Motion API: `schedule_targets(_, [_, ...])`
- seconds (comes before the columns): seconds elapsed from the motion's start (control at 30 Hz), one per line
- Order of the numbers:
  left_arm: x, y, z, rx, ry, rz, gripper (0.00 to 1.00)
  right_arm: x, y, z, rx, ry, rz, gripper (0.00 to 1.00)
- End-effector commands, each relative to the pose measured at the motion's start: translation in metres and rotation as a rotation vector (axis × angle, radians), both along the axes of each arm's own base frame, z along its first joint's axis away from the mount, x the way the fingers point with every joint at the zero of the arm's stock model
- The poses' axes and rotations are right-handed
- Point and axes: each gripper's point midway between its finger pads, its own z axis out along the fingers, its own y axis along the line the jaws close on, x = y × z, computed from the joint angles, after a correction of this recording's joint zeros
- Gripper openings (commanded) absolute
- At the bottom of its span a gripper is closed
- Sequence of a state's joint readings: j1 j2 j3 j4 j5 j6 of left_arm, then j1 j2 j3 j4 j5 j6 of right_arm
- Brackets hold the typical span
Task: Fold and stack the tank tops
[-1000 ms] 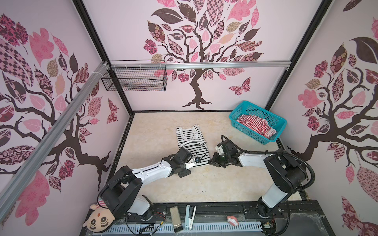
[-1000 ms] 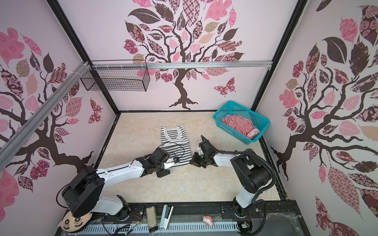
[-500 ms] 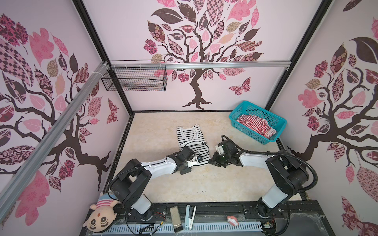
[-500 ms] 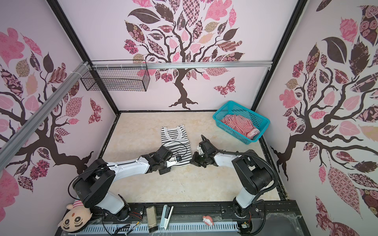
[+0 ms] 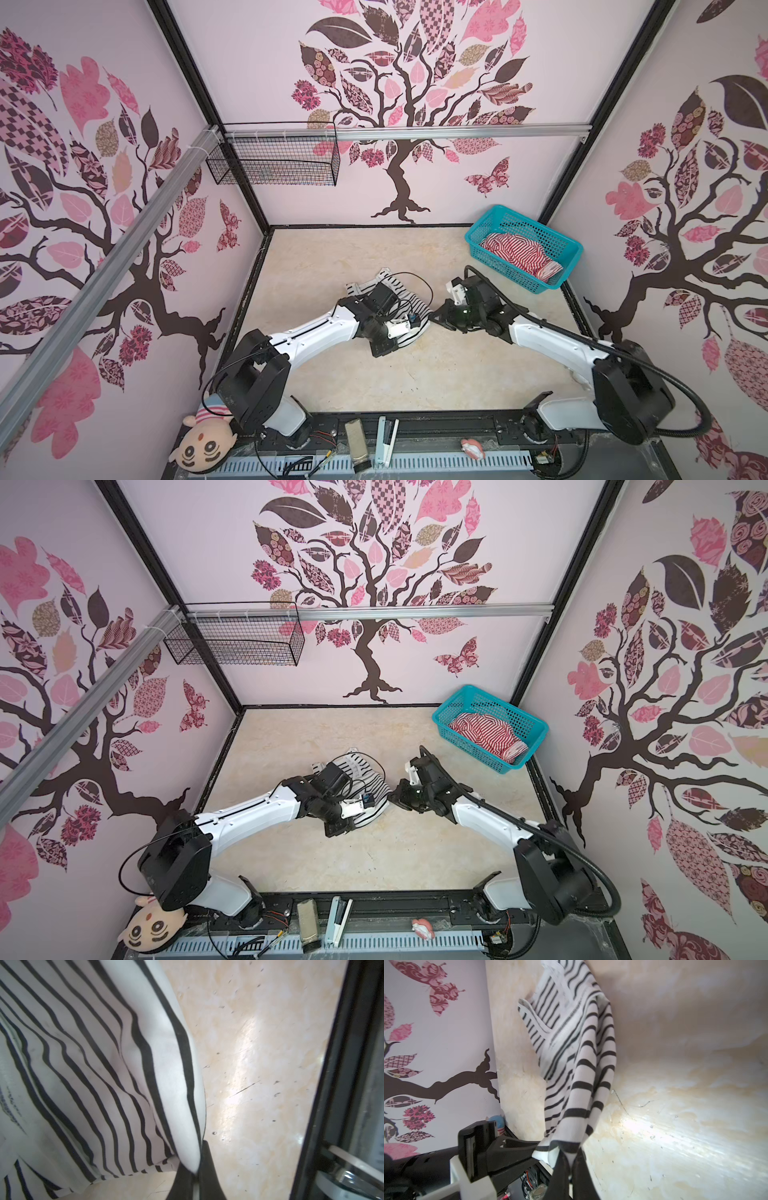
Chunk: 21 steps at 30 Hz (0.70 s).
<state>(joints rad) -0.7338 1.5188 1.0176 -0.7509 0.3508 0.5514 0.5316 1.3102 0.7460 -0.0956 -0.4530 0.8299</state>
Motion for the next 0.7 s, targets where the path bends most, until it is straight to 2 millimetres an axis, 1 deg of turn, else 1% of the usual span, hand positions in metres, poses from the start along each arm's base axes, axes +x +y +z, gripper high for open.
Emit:
schedule_targets(0.0, [-0.039, -0.022, 0.035, -0.114, 0.191, -0.067, 0.05, -0.016, -0.017, 0.019, -0.046, -0.018, -0.010, 0.00])
schedule_targets(0.1, [-0.060, -0.043, 0.057, -0.173, 0.254, -0.137, 0.06, -0.022, -0.027, 0.045, -0.063, -0.063, -0.026, 0.00])
schedule_targets(0.2, [-0.073, -0.060, 0.082, -0.260, 0.334, -0.177, 0.07, -0.021, -0.033, 0.072, -0.057, -0.115, -0.050, 0.00])
schedule_targets(0.27, [-0.073, -0.065, 0.093, -0.295, 0.358, -0.190, 0.07, -0.017, -0.031, 0.087, -0.063, -0.132, -0.043, 0.00])
schedule_targets(0.3, [-0.070, -0.067, 0.097, -0.316, 0.367, -0.185, 0.07, -0.012, -0.029, 0.092, -0.069, -0.137, -0.039, 0.00])
schedule_targets(0.33, [-0.065, -0.067, 0.101, -0.340, 0.379, -0.173, 0.07, -0.009, -0.027, 0.094, -0.070, -0.140, -0.038, 0.00])
schedule_targets(0.37, [-0.056, -0.066, 0.104, -0.375, 0.393, -0.152, 0.07, -0.001, -0.022, 0.097, -0.068, -0.147, -0.035, 0.00])
schedule_targets(0.43, [-0.032, -0.061, 0.101, -0.422, 0.424, -0.081, 0.07, 0.011, -0.012, 0.092, -0.068, -0.133, -0.018, 0.00])
schedule_targets(0.47, [-0.017, -0.055, 0.094, -0.423, 0.428, -0.038, 0.07, 0.016, -0.007, 0.088, -0.067, -0.122, -0.008, 0.00])
schedule_targets(0.5, [-0.005, -0.049, 0.083, -0.406, 0.439, -0.003, 0.07, 0.022, -0.002, 0.077, -0.072, -0.100, -0.002, 0.00])
schedule_targets(0.57, [0.006, -0.035, 0.062, -0.363, 0.470, 0.037, 0.07, 0.029, 0.008, 0.055, -0.071, -0.055, 0.020, 0.00])
schedule_targets(0.6, [0.007, -0.029, 0.050, -0.338, 0.489, 0.056, 0.07, 0.032, 0.012, 0.042, -0.078, -0.031, 0.028, 0.00])
schedule_targets(0.67, [0.002, -0.020, 0.025, -0.284, 0.517, 0.068, 0.09, 0.037, 0.017, 0.019, -0.097, 0.006, 0.047, 0.00])
